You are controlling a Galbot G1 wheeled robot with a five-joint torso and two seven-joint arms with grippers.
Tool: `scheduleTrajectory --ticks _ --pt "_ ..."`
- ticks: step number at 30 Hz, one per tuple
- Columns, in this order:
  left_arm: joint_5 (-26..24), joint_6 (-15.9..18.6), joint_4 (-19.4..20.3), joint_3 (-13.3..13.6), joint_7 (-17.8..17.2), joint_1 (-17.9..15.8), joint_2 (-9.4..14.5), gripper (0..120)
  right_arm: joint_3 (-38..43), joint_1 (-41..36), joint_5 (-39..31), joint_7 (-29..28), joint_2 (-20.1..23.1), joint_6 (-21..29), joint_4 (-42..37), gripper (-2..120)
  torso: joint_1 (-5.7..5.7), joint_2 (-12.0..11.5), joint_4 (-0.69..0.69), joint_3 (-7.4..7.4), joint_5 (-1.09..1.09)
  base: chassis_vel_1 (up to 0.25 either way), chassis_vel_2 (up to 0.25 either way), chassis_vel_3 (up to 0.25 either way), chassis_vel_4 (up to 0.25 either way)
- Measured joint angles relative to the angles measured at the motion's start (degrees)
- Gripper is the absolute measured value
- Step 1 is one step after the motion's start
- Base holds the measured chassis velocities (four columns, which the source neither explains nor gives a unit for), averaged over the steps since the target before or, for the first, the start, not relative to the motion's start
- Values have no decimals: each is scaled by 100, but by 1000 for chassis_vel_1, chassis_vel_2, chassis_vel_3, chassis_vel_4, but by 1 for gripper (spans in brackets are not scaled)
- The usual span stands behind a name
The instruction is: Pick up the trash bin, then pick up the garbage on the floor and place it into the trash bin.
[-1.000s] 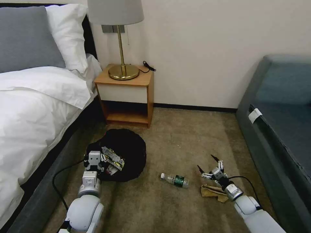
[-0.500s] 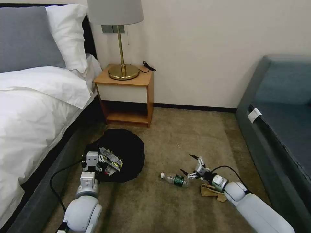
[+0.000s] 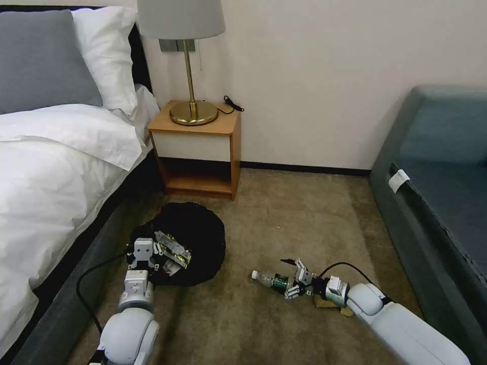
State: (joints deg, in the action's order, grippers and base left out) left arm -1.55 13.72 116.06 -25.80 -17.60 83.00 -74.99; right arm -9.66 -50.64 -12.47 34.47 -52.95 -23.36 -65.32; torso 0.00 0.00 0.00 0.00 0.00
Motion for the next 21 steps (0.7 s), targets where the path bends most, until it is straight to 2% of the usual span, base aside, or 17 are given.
scheduleTrajectory --ticks 13,21 --pt "60 24 -8 38 64 -43 -16 4 -109 284 153 249 -108 -154 495 100 0 0 0 0 0 0 0 0 0" --pt "127 18 -92 -46 98 -97 37 4 -199 618 238 424 -300 -213 946 100 0 0 1 0 -1 0 0 0 0"
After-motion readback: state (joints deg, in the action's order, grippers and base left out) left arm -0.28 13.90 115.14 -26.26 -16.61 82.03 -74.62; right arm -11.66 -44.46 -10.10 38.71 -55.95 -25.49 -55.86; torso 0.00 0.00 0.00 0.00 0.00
